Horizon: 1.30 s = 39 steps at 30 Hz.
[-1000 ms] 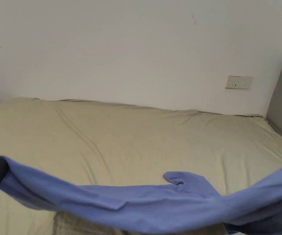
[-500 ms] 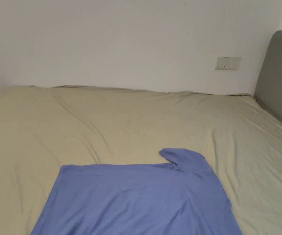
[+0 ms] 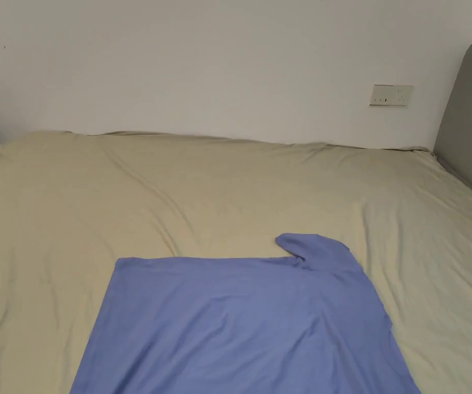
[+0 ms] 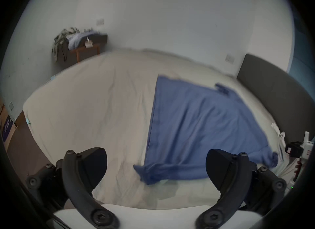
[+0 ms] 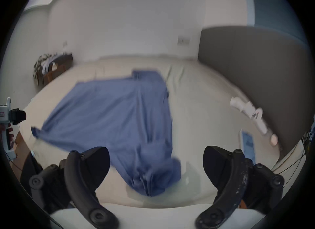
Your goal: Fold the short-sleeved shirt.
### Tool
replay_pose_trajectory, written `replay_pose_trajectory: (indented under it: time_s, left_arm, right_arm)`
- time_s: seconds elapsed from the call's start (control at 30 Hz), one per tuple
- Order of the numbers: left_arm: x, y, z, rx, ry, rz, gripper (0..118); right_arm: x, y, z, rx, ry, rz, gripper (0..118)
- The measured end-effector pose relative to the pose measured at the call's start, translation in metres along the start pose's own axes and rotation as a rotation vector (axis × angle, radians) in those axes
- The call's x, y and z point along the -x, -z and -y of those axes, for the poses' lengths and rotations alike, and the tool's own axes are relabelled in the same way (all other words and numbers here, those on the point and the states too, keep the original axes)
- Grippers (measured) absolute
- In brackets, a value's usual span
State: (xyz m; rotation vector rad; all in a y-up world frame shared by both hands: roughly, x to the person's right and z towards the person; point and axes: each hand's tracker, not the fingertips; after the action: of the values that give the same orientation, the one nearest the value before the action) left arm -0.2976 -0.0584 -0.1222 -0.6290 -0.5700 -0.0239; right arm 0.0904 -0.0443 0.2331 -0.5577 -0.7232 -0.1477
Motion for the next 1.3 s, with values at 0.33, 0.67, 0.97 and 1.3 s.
replay_pose_trajectory:
  time_s: [0.33, 0.67, 0.97, 1.3]
  left_arm:
    - [-0.062, -0.079, 0.018, -0.476, 0.089, -0.07, 4]
    - [-0.027, 0.0, -0.078, 0.194, -0.008, 0.052, 5]
    - [0.011, 0.101, -0.03, 0.675, 0.06, -0.038, 106]
    - [0.014, 0.113, -0.013, 0.646, -0.052, 0.057, 21]
  right_arm:
    - [0.054, -0.032, -0.015, -0.335, 0.016, -0.055, 4]
    - [0.058, -0.038, -0.027, -0.352, -0.014, -0.092, 4]
    - [0.051, -0.036, -0.017, -0.308, 0.032, -0.086, 4]
    - [0.036, -0.027, -0.006, -0.215, 0.044, -0.051, 4]
